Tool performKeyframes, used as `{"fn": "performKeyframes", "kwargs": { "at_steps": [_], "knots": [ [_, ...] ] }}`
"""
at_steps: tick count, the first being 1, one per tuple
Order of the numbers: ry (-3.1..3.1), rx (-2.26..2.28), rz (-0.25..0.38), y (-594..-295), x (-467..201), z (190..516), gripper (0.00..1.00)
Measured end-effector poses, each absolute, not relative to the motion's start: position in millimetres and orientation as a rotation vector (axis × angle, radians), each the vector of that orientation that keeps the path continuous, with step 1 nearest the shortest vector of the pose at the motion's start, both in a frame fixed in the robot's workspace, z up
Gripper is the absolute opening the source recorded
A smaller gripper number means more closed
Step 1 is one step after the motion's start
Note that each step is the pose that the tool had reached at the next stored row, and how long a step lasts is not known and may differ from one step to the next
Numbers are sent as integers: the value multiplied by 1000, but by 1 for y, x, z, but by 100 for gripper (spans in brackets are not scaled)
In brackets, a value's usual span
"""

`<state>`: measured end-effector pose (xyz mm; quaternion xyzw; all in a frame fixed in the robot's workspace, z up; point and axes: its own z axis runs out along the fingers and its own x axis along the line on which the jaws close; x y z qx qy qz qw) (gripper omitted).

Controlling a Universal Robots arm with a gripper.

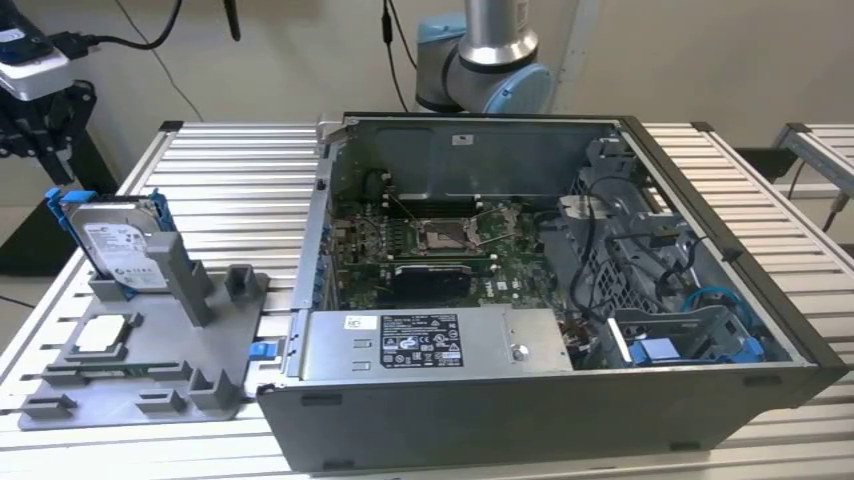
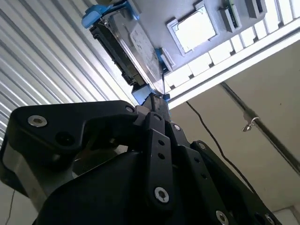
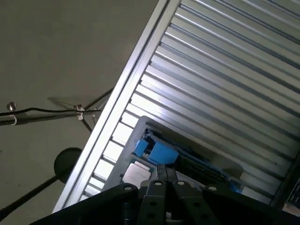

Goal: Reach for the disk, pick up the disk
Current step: 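Pick up the disk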

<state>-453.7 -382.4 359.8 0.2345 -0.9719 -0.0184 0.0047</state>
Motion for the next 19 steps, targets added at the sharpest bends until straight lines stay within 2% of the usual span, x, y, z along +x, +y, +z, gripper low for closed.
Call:
{"fn": "performKeyframes", "kwargs": {
  "at_steps": [19],
  "knots": [
    [-2922, 1115, -55, -382, -454, 360, 0]
  ]
}}
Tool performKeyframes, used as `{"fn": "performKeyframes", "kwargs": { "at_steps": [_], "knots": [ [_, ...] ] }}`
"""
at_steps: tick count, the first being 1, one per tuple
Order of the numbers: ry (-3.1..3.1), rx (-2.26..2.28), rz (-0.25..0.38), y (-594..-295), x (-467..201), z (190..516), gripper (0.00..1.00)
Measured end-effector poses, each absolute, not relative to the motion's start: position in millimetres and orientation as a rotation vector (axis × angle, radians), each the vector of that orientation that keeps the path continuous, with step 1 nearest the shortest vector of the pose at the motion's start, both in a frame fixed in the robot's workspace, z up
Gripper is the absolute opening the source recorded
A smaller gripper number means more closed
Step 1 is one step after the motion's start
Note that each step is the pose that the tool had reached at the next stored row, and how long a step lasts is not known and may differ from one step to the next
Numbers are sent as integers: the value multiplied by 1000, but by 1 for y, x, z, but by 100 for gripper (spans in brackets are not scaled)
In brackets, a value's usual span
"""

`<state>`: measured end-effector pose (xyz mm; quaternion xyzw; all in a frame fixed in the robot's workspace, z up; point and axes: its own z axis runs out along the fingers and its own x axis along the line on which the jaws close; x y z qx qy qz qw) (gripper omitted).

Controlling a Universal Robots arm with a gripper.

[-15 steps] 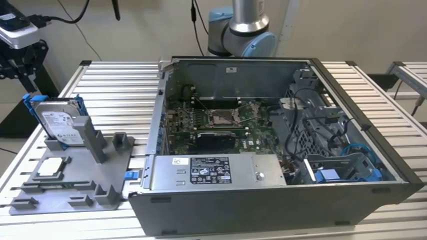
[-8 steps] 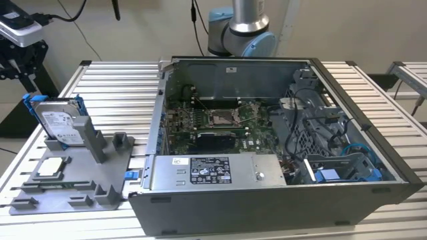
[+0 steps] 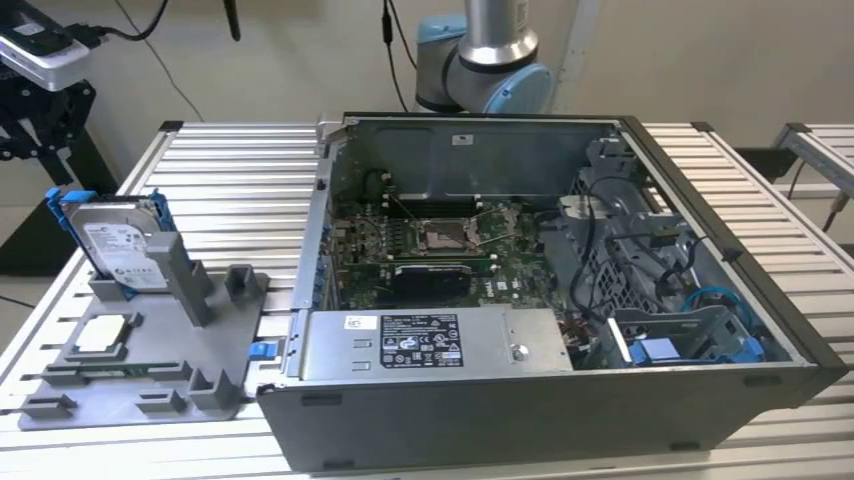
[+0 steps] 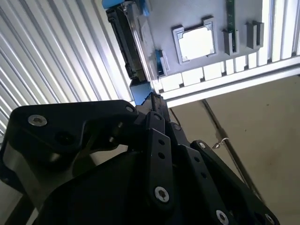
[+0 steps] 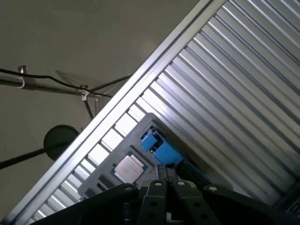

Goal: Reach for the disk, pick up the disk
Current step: 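Pick up the disk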

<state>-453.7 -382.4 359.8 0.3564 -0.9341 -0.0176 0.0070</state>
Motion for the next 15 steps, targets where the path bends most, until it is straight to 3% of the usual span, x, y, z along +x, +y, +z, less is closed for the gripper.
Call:
{"fn": "performKeyframes", "kwargs": {
  "at_steps": [15],
  "knots": [
    [-2817, 1351, -53, -382, -454, 360, 0]
  ]
}}
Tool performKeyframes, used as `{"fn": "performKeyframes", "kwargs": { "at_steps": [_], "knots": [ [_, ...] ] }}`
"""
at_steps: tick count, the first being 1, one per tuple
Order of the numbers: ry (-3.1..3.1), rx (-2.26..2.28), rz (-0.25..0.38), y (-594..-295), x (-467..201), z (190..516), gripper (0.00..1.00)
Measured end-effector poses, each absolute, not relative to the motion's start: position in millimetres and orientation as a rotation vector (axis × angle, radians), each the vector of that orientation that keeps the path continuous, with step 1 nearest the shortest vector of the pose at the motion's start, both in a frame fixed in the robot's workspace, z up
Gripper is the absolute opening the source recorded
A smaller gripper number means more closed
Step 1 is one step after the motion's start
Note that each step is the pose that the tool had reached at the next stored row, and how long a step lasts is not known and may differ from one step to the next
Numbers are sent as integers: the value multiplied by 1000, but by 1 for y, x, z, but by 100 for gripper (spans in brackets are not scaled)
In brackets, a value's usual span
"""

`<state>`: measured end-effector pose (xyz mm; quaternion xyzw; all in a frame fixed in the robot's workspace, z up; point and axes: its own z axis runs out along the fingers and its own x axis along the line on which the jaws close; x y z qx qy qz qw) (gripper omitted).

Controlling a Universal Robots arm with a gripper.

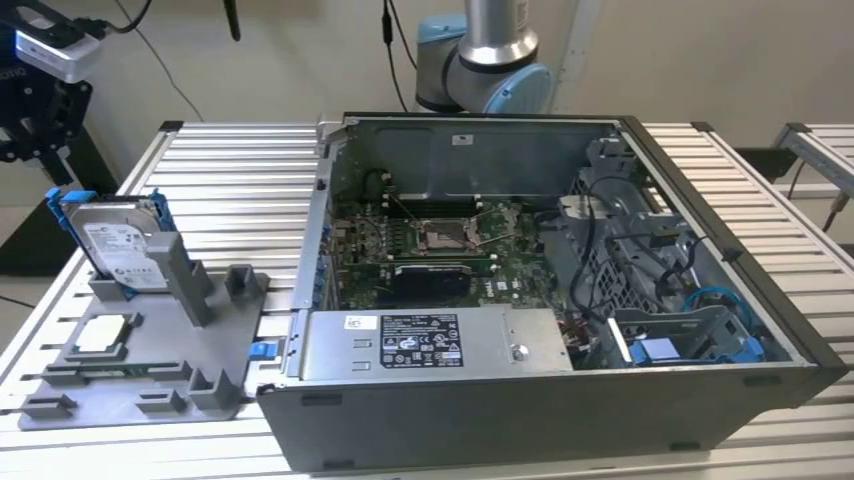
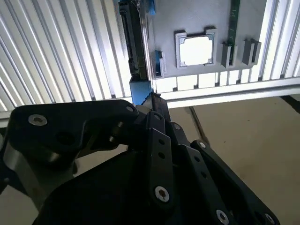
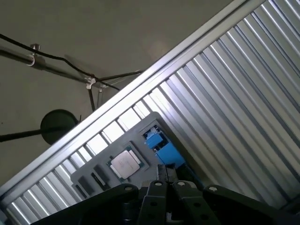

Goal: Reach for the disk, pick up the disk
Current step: 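Pick up the disk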

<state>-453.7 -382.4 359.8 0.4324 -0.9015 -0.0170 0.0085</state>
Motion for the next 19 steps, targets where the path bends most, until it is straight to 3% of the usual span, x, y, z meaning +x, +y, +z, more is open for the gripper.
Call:
{"fn": "performKeyframes", "kwargs": {
  "at_steps": [19],
  "knots": [
    [-2665, 1624, -49, -382, -454, 360, 0]
  ]
}}
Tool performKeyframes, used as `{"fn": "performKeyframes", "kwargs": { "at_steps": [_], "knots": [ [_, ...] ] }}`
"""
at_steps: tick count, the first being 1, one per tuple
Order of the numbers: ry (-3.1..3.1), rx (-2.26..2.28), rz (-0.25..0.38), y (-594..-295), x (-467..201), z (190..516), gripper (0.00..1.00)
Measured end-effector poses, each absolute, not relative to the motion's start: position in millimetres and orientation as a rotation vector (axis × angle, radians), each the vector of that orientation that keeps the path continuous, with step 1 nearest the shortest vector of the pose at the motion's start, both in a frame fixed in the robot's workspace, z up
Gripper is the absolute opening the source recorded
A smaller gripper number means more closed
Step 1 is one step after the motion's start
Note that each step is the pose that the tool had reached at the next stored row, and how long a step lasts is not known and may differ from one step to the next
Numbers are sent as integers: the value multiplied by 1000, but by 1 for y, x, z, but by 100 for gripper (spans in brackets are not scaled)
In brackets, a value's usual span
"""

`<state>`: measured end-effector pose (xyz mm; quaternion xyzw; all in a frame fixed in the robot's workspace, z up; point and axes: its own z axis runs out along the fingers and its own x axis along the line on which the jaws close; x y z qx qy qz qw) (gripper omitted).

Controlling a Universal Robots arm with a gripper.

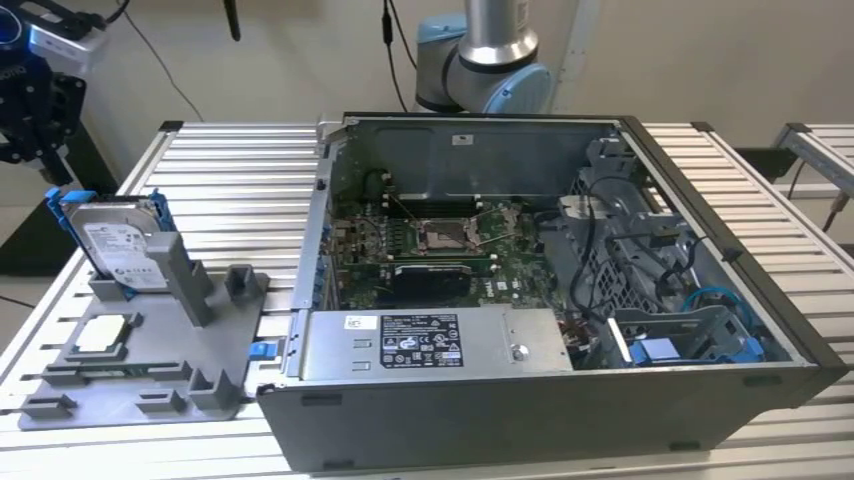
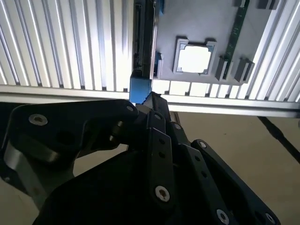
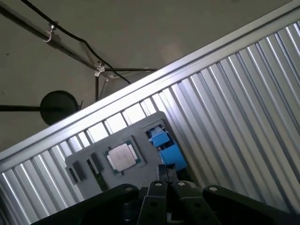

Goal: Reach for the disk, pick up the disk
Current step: 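Pick up the disk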

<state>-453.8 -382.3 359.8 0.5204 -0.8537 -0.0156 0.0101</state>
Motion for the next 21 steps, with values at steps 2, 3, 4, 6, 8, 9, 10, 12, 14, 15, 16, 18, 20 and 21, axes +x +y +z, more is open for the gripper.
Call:
{"fn": "performKeyframes", "kwargs": {
  "at_steps": [2, 3, 4, 6, 8, 9, 10, 12, 14, 15, 16, 18, 20, 21],
  "knots": [
    [-2641, 1662, -48, -382, -454, 360, 0],
    [-2630, 1679, -48, -382, -454, 360, 0],
    [-2619, 1697, -48, -382, -454, 360, 0],
    [-2598, 1728, -47, -382, -454, 360, 0],
    [-2577, 1759, -47, -382, -454, 360, 0],
    [-2566, 1774, -47, -382, -454, 360, 0],
    [-2556, 1789, -46, -382, -454, 360, 0],
    [-2538, 1813, -46, -382, -454, 360, 0],
    [-2532, 1822, -46, -382, -454, 360, 0],
    [-2530, 1824, -46, -382, -454, 360, 0],
    [-2529, 1825, -46, -382, -454, 360, 0],
    [-2527, 1828, -46, -382, -454, 360, 0],
    [-2525, 1832, -46, -382, -454, 360, 0],
    [-2524, 1833, -46, -382, -454, 360, 0]
  ]
}}
